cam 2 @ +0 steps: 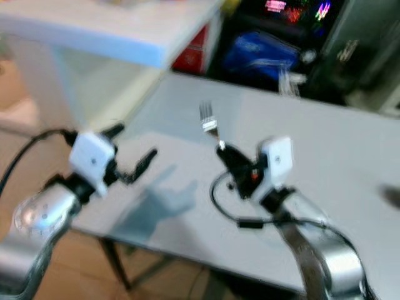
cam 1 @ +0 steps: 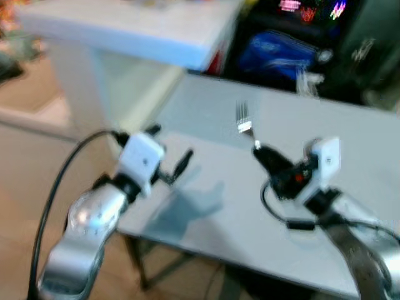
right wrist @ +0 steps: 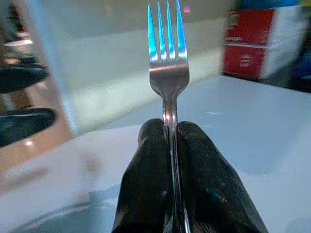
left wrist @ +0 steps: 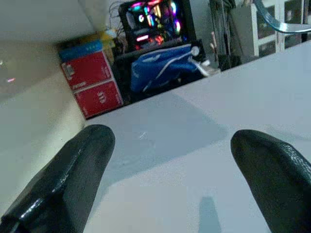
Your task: Setting the table
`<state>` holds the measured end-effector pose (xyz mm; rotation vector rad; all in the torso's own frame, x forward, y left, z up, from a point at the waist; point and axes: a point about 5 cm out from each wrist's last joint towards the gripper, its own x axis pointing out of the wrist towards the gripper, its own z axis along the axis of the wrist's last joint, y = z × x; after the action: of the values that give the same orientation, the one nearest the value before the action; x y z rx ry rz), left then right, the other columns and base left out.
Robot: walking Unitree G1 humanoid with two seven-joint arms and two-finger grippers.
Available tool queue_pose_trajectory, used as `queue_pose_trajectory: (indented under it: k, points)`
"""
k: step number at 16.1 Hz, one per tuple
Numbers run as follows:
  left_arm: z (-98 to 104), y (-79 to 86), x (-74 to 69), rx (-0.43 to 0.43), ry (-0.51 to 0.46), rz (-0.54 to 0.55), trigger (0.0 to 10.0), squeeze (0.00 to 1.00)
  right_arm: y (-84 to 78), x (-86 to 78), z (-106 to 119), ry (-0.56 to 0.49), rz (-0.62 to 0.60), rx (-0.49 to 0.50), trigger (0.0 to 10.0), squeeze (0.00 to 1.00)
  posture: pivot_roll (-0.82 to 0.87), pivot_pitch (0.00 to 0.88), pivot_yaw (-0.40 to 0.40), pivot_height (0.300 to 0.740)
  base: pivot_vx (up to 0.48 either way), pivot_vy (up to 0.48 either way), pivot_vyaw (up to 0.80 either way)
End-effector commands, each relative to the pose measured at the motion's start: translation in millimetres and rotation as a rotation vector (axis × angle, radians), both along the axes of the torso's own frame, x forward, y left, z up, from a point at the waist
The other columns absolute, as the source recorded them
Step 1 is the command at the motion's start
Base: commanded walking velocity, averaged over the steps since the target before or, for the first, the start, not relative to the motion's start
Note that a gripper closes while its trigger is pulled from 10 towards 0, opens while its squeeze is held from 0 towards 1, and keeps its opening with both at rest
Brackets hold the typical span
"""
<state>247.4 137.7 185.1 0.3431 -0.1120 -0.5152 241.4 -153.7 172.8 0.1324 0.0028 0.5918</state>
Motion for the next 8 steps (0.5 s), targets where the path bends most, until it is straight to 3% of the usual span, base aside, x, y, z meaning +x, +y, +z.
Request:
queue_pose_trajectory:
  k: [1, 8]
  points:
    - [-0.4, -3.0, 0.9, 0.0, 0.0, 0.0, 10.0, 0.0, -8.4, 5.4, 7.9, -0.043, -0.059, 0.007, 10.0, 0.0, -0.03, 0.0, -0.038, 0.74, 0.0, -0.48, 0.0]
    - [-2.2, -5.5, 0.6, -0.002, 0.008, -0.01, 10.0, 0.0, -6.1, 1.6, 10.4, -0.045, -0.044, 0.025, 10.0, 0.0, -0.04, 0.006, -0.032, 0.74, 0.0, -0.48, 0.0]
